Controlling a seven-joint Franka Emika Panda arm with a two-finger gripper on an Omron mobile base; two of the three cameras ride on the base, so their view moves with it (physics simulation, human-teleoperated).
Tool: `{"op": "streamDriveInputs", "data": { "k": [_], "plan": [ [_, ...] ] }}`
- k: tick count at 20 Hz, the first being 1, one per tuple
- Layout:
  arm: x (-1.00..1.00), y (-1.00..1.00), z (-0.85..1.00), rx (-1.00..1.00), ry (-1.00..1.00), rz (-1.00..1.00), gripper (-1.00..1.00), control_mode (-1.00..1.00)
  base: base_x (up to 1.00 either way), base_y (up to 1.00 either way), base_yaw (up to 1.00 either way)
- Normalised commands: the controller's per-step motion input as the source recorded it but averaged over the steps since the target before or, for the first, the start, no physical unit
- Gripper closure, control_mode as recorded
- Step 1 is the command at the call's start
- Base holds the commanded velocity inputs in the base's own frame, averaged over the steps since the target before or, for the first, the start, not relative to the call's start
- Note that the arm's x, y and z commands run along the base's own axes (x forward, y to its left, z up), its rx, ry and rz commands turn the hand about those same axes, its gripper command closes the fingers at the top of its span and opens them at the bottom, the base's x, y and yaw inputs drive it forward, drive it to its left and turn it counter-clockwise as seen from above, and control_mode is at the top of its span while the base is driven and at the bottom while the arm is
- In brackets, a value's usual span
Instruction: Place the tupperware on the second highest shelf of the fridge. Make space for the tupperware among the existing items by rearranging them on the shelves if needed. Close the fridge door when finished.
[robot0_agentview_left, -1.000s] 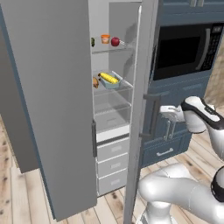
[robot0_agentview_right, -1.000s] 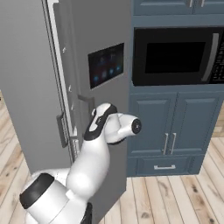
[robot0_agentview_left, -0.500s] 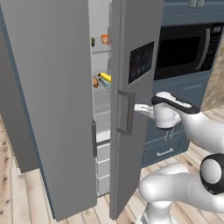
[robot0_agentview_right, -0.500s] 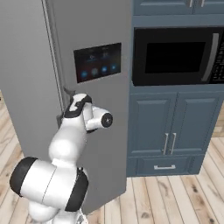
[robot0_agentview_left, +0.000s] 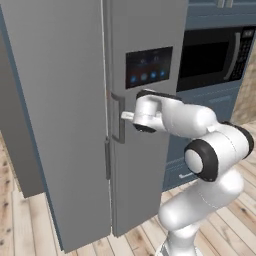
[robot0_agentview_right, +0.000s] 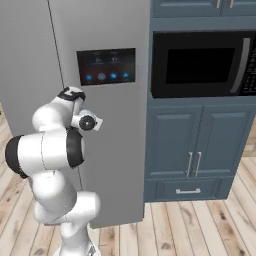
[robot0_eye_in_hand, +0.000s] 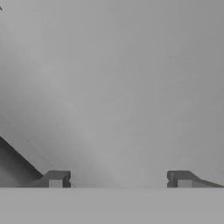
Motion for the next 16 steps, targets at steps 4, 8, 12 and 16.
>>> {"op": "streamDriveInputs", "data": {
  "k": [4, 8, 12, 16],
  "plan": [
    [0.59, 0.22, 0.00, -0.03, 0.00, -0.15, -1.00, -1.00, 0.00, 0.00, 0.00],
    [0.33, 0.05, 0.00, -0.01, 0.00, -0.06, -1.00, -1.00, 0.00, 0.00, 0.00],
    [0.00, 0.00, 0.00, 0.00, 0.00, 0.00, -1.00, -1.00, 0.00, 0.00, 0.00],
    [0.01, 0.01, 0.00, 0.00, 0.00, 0.00, -1.00, -1.00, 0.00, 0.00, 0.00]
  ]
}}
